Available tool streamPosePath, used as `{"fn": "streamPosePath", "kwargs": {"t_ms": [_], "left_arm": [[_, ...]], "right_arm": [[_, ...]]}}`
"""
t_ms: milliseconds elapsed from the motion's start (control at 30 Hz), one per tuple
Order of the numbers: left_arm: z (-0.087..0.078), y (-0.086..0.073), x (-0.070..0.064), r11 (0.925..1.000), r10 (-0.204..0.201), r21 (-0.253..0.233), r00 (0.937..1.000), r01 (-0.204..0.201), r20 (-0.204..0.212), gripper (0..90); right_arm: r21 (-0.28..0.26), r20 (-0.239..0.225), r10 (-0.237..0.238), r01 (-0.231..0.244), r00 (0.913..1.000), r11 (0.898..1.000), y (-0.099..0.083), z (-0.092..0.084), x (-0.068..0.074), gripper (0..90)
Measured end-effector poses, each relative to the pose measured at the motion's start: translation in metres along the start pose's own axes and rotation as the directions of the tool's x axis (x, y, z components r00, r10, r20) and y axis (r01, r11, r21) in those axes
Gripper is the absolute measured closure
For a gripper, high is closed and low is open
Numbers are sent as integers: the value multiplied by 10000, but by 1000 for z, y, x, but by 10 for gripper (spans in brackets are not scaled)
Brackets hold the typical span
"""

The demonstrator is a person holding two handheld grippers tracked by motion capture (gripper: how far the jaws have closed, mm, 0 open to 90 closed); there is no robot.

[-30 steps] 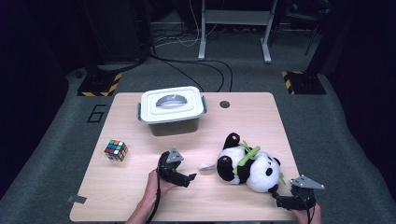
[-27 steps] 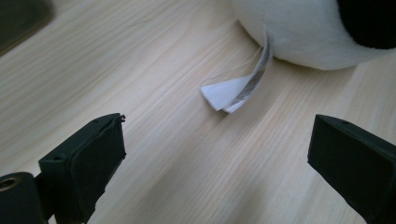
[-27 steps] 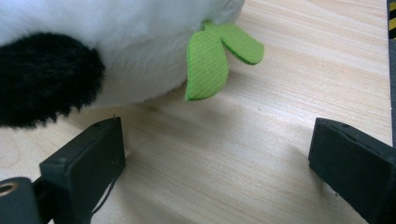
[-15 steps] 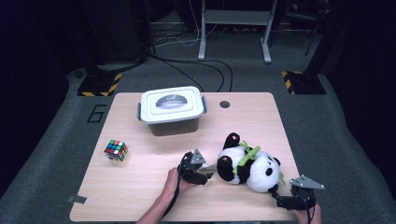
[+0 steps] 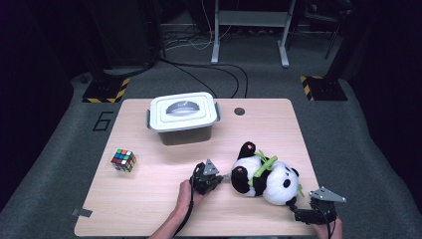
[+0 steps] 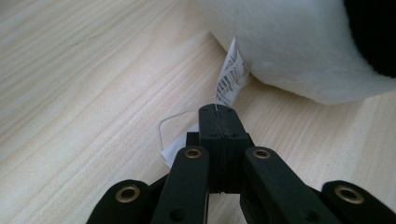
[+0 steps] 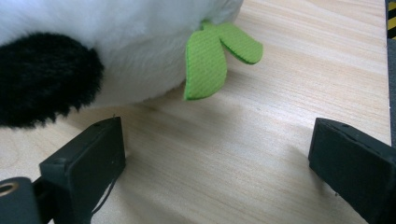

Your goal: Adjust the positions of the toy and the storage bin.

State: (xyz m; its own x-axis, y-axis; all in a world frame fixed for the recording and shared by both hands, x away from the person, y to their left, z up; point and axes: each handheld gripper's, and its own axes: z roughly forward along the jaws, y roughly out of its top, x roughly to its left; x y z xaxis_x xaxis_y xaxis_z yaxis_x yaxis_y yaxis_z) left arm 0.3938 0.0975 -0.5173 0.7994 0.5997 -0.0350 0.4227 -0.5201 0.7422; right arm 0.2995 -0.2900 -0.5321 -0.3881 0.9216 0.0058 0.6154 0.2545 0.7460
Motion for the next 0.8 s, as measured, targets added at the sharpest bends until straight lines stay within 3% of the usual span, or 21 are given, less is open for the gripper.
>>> {"fn": "streamPosePath", "kwargs": {"t_ms": [333, 800], "left_arm": [[-14, -5, 10, 9997, -151, -214, 9999, 150, -59, 900], [-42, -23, 43, 9944, -1006, -325, 9949, 1003, -74, 900]], "right_arm": [[-2, -4, 1, -1, 10000, 10000, 0, 0, 0, 30], [-4, 3, 13, -13, 10000, 10000, 0, 0, 0, 31]]}}
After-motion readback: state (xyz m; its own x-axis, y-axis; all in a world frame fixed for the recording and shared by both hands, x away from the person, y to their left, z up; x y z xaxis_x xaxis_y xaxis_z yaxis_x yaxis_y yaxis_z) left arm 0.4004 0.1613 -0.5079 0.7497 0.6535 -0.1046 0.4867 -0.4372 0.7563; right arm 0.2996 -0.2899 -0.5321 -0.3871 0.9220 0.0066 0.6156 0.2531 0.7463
